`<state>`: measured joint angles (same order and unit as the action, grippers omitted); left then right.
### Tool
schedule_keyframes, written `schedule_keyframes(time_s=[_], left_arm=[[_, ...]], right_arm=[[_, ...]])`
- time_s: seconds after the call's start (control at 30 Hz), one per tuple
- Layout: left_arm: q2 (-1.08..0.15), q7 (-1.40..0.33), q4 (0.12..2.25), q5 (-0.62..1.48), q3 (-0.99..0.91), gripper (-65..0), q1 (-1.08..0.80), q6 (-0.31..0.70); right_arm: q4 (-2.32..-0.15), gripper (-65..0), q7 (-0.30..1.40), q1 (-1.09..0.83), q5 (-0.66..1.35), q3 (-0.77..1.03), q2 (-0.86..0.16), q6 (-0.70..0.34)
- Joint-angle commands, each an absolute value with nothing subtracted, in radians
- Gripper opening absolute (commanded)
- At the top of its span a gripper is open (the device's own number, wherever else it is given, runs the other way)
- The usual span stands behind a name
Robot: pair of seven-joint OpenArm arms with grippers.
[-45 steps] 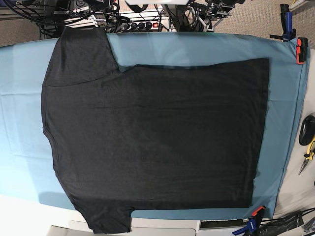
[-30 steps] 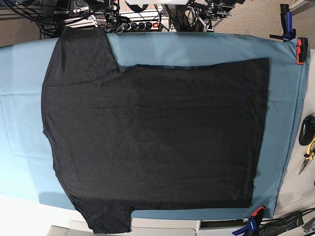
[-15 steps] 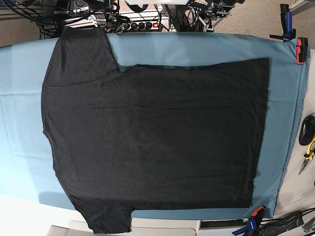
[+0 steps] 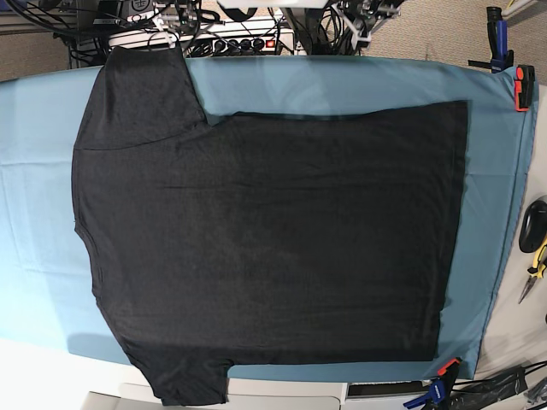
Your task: Fold the T-shirt properly
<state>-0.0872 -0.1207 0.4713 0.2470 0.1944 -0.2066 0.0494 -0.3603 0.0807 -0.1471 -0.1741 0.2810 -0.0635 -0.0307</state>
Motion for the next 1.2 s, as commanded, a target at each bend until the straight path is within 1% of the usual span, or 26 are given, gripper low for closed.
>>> schedule_keyframes(time_s=[0.0, 0.17, 0.3, 0.4, 0.5, 0.6, 0.73, 0.83, 0.97, 1.07, 1.13, 1.17], left_arm=[[-0.107, -0.134, 0.521, 0.247, 0.193, -65.0, -0.243, 0.054], [-0.199, -0.218, 0.826, 0.247, 0.193, -65.0, -0.432, 0.053], [-0.29, -0.221, 1.094, 0.247, 0.193, -65.0, -0.611, 0.053], [-0.352, -0.224, 1.286, 0.247, 0.183, -65.0, -0.737, 0.05], [-0.39, -0.323, 1.515, 0.247, 0.13, -65.0, -0.876, 0.06], [-0.41, -0.37, 1.755, 0.25, 0.069, -65.0, -1.018, 0.154], [-0.418, -0.399, 2.026, 0.341, -0.01, -65.0, -1.142, 0.259], [-0.418, -0.465, 2.164, 0.416, -0.078, -65.0, -1.157, 0.363], [-0.419, -0.526, 2.266, 0.547, -0.177, -65.0, -1.125, 0.478], [-0.419, -0.565, 2.293, 0.62, -0.239, -65.0, -1.074, 0.507], [-0.419, -0.569, 2.292, 0.636, -0.265, -65.0, -1.05, 0.506], [-0.419, -0.569, 2.291, 0.636, -0.276, -63.0, -1.043, 0.506]], right_arm=[[-0.395, -65.0, 0.081, -0.171, -0.171, 0.282, -0.075, -0.03], [-0.595, -65.0, 0.16, -0.312, -0.019, 0.282, -0.109, -0.057], [-0.785, -65.0, 0.177, -0.464, 0.043, 0.282, -0.155, -0.087], [-0.941, -65.0, 0.177, -0.595, 0.101, 0.282, -0.193, -0.09], [-1.147, -65.0, 0.19, -0.757, 0.185, 0.282, -0.232, -0.124], [-1.391, -65.0, 0.188, -0.931, 0.233, 0.289, -0.247, -0.135], [-1.708, -65.0, 0.188, -1.097, 0.268, 0.331, -0.24, -0.134], [-1.889, -65.0, 0.199, -1.131, 0.27, 0.392, -0.23, -0.134], [-2.053, -65.0, 0.252, -1.1, 0.311, 0.499, -0.228, -0.134], [-2.13, -65.0, 0.35, -1.017, 0.446, 0.597, -0.23, -0.134], [-2.152, -65.0, 0.463, -0.941, 0.598, 0.667, -0.228, -0.134], [-2.152, -65.0, 0.513, -0.897, 0.674, 0.701, -0.221, -0.135]])
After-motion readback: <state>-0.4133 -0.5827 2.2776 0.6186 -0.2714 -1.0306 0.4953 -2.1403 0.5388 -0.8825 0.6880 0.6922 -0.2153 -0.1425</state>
